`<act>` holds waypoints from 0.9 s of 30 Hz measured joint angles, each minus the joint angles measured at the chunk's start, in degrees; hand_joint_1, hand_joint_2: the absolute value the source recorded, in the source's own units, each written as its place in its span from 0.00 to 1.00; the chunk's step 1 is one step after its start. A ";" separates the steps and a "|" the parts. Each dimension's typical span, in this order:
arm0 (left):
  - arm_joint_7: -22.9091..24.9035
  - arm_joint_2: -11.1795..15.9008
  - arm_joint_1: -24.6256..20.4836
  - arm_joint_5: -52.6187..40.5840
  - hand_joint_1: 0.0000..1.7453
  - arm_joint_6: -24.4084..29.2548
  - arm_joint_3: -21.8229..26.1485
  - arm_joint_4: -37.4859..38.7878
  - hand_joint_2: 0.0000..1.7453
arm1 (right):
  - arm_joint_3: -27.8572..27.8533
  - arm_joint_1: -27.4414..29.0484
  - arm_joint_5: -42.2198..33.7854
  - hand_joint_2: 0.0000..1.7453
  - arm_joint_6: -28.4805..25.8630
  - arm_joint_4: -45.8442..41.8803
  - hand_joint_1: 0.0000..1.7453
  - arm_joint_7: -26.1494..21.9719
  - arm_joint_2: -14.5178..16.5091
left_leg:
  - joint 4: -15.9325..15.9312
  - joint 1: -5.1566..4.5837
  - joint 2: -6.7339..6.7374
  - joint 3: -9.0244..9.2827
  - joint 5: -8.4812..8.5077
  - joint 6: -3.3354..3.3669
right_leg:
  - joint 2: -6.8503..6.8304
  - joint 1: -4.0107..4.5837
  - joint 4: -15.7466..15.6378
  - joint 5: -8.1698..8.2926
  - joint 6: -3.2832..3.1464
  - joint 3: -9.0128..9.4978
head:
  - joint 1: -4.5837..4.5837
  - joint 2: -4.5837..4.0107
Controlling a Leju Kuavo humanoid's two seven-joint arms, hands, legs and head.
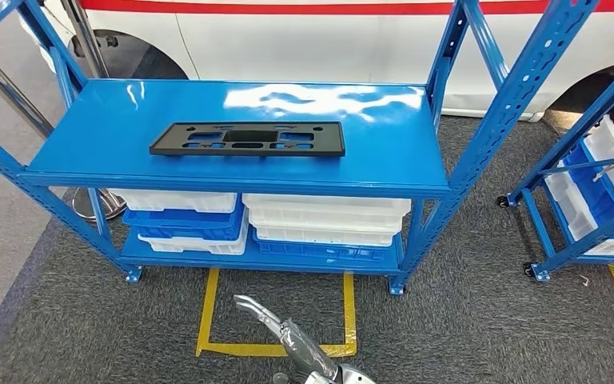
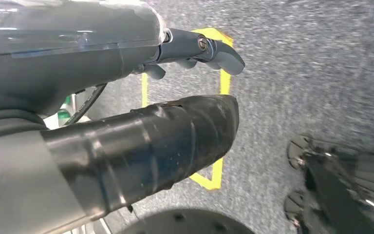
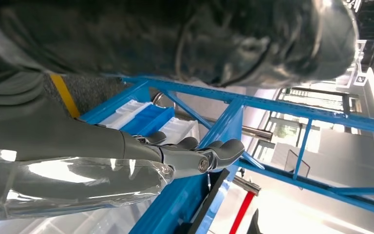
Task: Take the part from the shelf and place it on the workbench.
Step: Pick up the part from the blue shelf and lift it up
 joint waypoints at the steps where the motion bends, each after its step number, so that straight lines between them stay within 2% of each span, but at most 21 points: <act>1: 0.00 0.01 -0.05 0.00 0.00 0.00 -0.05 0.01 0.00 | -0.01 0.00 -0.01 0.00 0.01 -0.01 0.00 0.02 0.00 | -0.30 -0.18 -0.03 0.09 -0.09 0.20 | -0.04 0.03 0.00 0.07 0.25 -0.09 | 0.00 0.00; 3: 0.00 -0.01 -0.08 0.00 0.00 0.00 -0.25 0.01 0.00 | 0.00 0.00 -0.02 0.00 0.01 -0.08 0.00 0.03 -0.02 | -0.83 0.03 -0.13 0.26 0.22 0.75 | 0.04 -0.03 0.10 -0.03 0.83 -0.12 | 0.01 0.00; 4: 0.01 -0.02 -0.08 0.00 0.00 0.00 -0.39 0.01 0.00 | 0.00 0.00 -0.03 0.00 0.00 -0.11 0.00 0.04 -0.04 | -1.13 0.17 -0.14 0.41 0.40 1.04 | 0.25 -0.05 0.77 -0.63 1.16 -0.36 | 0.02 0.00; 6: 0.04 -0.03 -0.09 0.00 0.00 0.00 -0.64 0.01 0.00 | -0.01 0.02 -0.07 0.00 -0.01 -0.15 0.00 0.04 -0.10 | -1.51 0.36 -0.08 0.63 0.66 1.57 | 0.75 -0.24 5.40 -3.55 1.75 -2.43 | 0.02 0.00; 8: 0.07 -0.01 -0.09 -0.01 0.00 0.00 -0.74 0.02 0.00 | -0.01 0.10 -0.11 0.00 -0.02 -0.14 0.00 0.04 -0.19 | -1.50 0.33 -0.11 0.59 0.67 1.85 | 0.92 -0.46 12.54 -6.72 2.09 -5.81 | 0.02 0.00; 9: 0.05 0.01 -0.09 -0.01 0.00 0.00 -0.76 0.03 0.00 | -0.01 0.16 -0.11 0.00 -0.02 -0.13 0.00 0.04 -0.23 | -1.47 0.32 -0.19 0.61 0.64 1.89 | 0.93 -0.59 14.67 -7.07 2.19 -6.87 | 0.02 0.00; 10: 0.04 0.01 -0.09 -0.02 0.00 -0.01 -0.77 0.03 0.00 | -0.01 0.21 -0.12 0.00 -0.01 -0.13 0.00 0.04 -0.26 | -1.43 0.33 -0.30 0.66 0.60 1.87 | 0.93 -0.72 14.85 -6.34 2.25 -7.03 | 0.02 0.00; 11: 0.03 0.00 -0.09 -0.02 0.00 -0.04 -0.79 0.03 0.00 | -0.01 0.24 -0.12 0.00 -0.01 -0.13 0.00 0.05 -0.28 | -1.35 0.36 -0.43 0.74 0.51 1.80 | 0.94 -0.86 12.78 -4.63 2.26 -6.11 | 0.02 0.00; 12: 0.01 -0.03 -0.09 -0.02 0.00 -0.08 -0.80 0.03 0.00 | -0.01 0.26 -0.13 0.00 -0.01 -0.13 0.00 0.05 -0.28 | -1.22 0.39 -0.56 0.82 0.36 1.65 | 0.96 -0.99 9.18 -2.48 2.23 -4.43 | 0.03 0.00; 13: 0.00 -0.05 -0.10 -0.02 0.00 -0.12 -0.81 0.03 0.00 | -0.01 0.25 -0.13 0.00 0.00 -0.14 0.00 0.07 -0.28 | -0.97 0.32 -0.67 0.79 0.14 1.37 | 1.07 -0.98 5.50 -1.01 2.14 -2.71 | 0.03 0.00; 14: -0.01 -0.07 -0.12 -0.02 0.00 -0.15 -0.82 0.03 0.00 | -0.01 0.26 -0.14 0.00 0.00 -0.17 0.00 0.08 -0.28 | -0.69 0.27 -0.77 0.69 -0.07 1.05 | 1.18 -0.96 2.69 -0.11 1.99 -1.41 | 0.02 0.00; 15: 0.00 -0.08 -0.13 -0.02 0.00 -0.13 -0.82 0.03 0.00 | -0.01 0.28 -0.14 0.00 0.00 -0.21 0.00 0.10 -0.28 | -0.49 0.20 -0.84 0.56 -0.22 0.69 | 1.30 -0.88 1.17 0.11 1.79 -0.76 | 0.02 0.00; 18: 0.01 -0.08 -0.11 -0.01 0.00 -0.09 -0.83 0.03 0.00 | -0.01 0.39 -0.16 0.00 0.07 -0.31 0.00 0.19 -0.28 | -0.32 0.36 -0.85 0.45 -0.46 -0.24 | 1.37 -0.66 0.53 -0.03 0.83 -0.61 | 0.00 0.00; 20: 0.01 -0.09 -0.12 -0.01 0.00 -0.09 -0.84 0.03 0.00 | 0.00 0.38 -0.16 0.00 0.12 -0.39 0.00 0.21 -0.27 | 1.99 0.51 -0.62 -0.46 -2.20 -0.69 | 1.18 -0.75 0.13 0.10 0.10 -0.35 | -0.01 0.00; 23: -0.01 -0.09 -0.14 0.00 0.00 -0.09 -0.84 0.03 0.00 | 0.00 0.39 -0.18 0.00 0.15 -0.45 0.00 0.25 -0.26 | 12.34 0.56 -0.43 -5.27 -7.22 -1.13 | 0.82 -0.58 0.01 0.02 -0.46 -0.21 | -0.01 0.00; 24: -0.01 -0.09 -0.11 0.01 0.00 -0.09 -0.84 0.03 0.00 | 0.00 0.40 -0.19 0.00 0.15 -0.45 0.00 0.27 -0.26 | 14.95 0.56 -0.43 -6.56 -7.82 -1.18 | 0.78 -0.48 0.03 -0.03 -0.54 -0.17 | -0.01 0.00; 25: 0.00 -0.08 -0.07 0.01 0.00 -0.09 -0.84 0.03 0.00 | 0.00 0.40 -0.19 0.00 0.16 -0.45 0.00 0.28 -0.26 | 15.63 0.56 -0.43 -6.97 -7.34 -1.15 | 0.78 -0.41 0.04 -0.07 -0.59 -0.09 | -0.01 0.00; 26: 0.01 -0.08 -0.02 0.02 0.00 -0.09 -0.84 0.03 0.00 | 0.00 0.40 -0.19 0.00 0.16 -0.45 0.00 0.30 -0.26 | 14.00 0.55 -0.42 -6.29 -5.76 -1.01 | 0.82 -0.34 0.05 -0.13 -0.61 0.05 | -0.02 0.00; 27: 0.01 -0.07 0.02 0.02 0.00 -0.09 -0.84 0.03 0.00 | -0.01 0.39 -0.19 0.00 0.16 -0.45 0.00 0.31 -0.26 | 10.50 0.52 -0.40 -4.71 -3.52 -0.76 | 0.86 -0.29 0.05 -0.22 -0.61 0.24 | -0.01 0.00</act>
